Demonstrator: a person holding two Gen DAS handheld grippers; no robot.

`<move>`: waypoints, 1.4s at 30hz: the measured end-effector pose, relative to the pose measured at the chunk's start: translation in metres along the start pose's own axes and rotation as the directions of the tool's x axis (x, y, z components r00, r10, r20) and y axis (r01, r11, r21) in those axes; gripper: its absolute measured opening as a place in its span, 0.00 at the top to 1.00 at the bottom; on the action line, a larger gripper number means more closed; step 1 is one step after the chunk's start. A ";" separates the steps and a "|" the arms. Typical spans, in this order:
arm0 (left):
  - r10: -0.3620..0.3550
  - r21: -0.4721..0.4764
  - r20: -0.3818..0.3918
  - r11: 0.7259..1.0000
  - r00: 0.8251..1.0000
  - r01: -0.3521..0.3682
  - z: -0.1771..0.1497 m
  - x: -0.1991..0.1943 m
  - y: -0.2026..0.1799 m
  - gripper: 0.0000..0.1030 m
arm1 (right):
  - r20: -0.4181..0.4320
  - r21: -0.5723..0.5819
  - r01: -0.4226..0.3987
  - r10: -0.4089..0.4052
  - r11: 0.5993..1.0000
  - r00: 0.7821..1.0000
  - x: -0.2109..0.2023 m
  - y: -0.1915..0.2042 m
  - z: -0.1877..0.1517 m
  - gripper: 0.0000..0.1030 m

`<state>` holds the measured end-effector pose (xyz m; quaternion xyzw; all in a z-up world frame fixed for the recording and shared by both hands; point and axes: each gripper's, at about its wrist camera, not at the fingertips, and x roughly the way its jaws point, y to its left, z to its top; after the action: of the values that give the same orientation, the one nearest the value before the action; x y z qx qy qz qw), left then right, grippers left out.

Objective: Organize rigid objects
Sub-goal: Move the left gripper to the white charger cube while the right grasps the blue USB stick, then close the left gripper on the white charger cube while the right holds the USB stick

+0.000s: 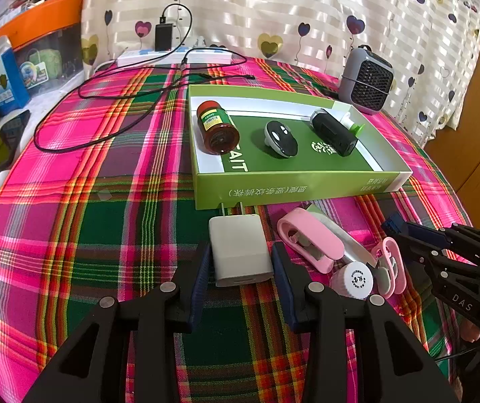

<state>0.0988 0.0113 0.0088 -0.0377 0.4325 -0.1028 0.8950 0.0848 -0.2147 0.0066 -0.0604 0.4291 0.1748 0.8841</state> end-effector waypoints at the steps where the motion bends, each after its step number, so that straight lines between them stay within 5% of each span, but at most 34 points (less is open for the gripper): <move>1: 0.000 0.000 0.000 1.000 1.000 0.000 0.000 0.000 0.000 0.66 | 0.000 0.000 0.000 0.000 1.000 1.000 0.000 0.000 0.000 0.78; 42: 0.007 0.041 0.045 0.999 0.999 -0.009 -0.007 -0.019 -0.009 0.67 | 0.073 0.050 -0.013 0.010 0.999 0.997 -0.022 -0.002 0.001 0.78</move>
<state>0.0804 0.0067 0.0199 -0.0198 0.4101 -0.1070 0.9055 0.0741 -0.2222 0.0245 -0.0293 0.4011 0.1712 0.8994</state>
